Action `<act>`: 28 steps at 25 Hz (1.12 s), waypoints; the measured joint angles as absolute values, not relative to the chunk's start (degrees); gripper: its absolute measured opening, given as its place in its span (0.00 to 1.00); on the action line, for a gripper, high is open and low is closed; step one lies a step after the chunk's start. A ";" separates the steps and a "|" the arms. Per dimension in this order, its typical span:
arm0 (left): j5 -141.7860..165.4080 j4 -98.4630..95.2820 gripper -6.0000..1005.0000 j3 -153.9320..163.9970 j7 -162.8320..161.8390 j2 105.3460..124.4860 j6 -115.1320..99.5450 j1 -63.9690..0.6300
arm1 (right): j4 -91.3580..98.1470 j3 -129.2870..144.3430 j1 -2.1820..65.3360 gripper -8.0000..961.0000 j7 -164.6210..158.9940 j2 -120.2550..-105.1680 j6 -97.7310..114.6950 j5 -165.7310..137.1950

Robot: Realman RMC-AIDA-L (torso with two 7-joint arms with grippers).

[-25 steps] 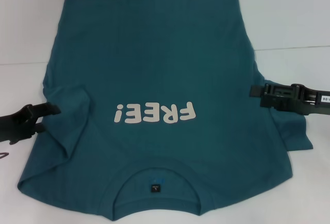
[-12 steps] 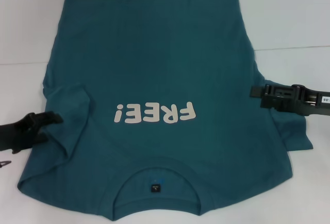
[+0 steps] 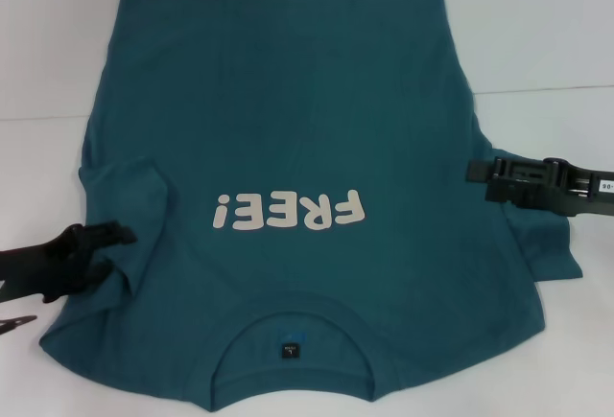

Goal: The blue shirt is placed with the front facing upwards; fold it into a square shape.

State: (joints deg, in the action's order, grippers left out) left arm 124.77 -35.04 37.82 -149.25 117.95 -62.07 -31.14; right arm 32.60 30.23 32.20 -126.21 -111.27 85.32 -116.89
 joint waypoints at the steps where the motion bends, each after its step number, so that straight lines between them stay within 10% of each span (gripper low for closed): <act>1: 124.51 -35.06 0.72 37.79 -149.25 117.99 -62.62 -31.14 | 32.60 30.23 32.17 0.77 -126.21 -111.27 85.30 -116.90; 28: 123.12 -38.29 0.72 37.67 -150.48 118.21 -61.57 -30.79 | 32.61 29.88 31.90 0.76 -125.68 -111.38 85.25 -116.90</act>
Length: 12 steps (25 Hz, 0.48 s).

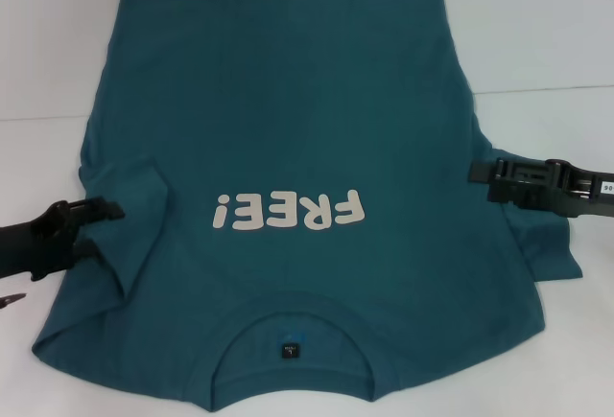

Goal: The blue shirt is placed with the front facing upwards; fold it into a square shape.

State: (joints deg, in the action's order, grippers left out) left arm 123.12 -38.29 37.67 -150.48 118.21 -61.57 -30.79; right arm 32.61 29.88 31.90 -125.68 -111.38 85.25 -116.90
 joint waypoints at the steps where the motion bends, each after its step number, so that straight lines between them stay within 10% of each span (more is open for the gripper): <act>1: 123.12 -38.23 0.72 37.75 -150.49 118.20 -61.43 -30.90 | 32.61 29.88 31.90 0.76 -125.68 -111.39 85.26 -116.90; 12: 123.08 -36.89 0.72 37.62 -152.26 118.18 -60.90 -30.37 | 32.61 29.88 31.77 0.76 -125.68 -111.40 85.40 -116.89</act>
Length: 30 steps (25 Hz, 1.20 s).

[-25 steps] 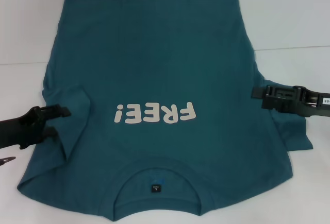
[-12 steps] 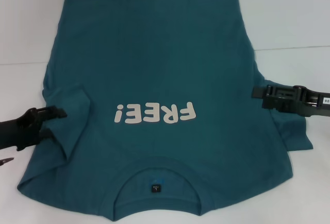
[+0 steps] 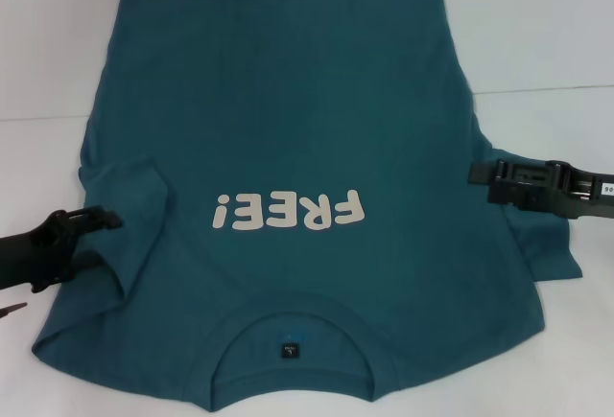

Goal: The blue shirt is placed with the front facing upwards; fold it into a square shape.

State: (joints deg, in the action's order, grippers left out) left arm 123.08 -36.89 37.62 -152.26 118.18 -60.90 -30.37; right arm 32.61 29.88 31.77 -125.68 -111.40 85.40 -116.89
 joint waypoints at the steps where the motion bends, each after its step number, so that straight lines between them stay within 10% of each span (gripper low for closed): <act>1: 122.98 -36.91 0.72 37.47 -152.35 118.20 -60.88 -30.29 | 32.61 29.88 31.75 0.76 -125.68 -111.40 85.43 -116.90; 30: 119.81 -36.24 0.72 37.48 -148.79 120.26 -70.81 -33.00 | 32.61 29.80 31.73 0.75 -125.59 -111.45 85.25 -116.90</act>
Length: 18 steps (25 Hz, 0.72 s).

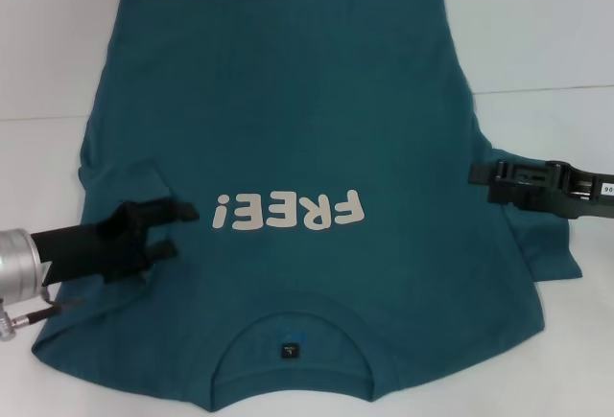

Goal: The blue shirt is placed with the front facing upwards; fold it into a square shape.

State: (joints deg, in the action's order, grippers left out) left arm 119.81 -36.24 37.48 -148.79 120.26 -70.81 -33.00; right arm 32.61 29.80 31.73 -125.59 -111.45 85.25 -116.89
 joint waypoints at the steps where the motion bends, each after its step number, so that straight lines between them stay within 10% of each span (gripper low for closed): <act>1: 119.70 -36.52 0.72 37.42 -148.40 120.33 -71.67 -32.95 | 32.61 29.80 31.76 0.75 -125.59 -111.45 85.25 -116.89; 18: 118.69 -38.56 0.72 33.66 -149.71 120.47 -63.36 -28.20 | 32.61 29.80 31.90 0.75 -125.59 -111.47 85.21 -116.90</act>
State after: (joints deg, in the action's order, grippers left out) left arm 118.69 -38.56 33.66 -149.71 120.47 -63.36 -28.20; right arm 32.61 29.80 31.90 -125.59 -111.47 85.21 -116.90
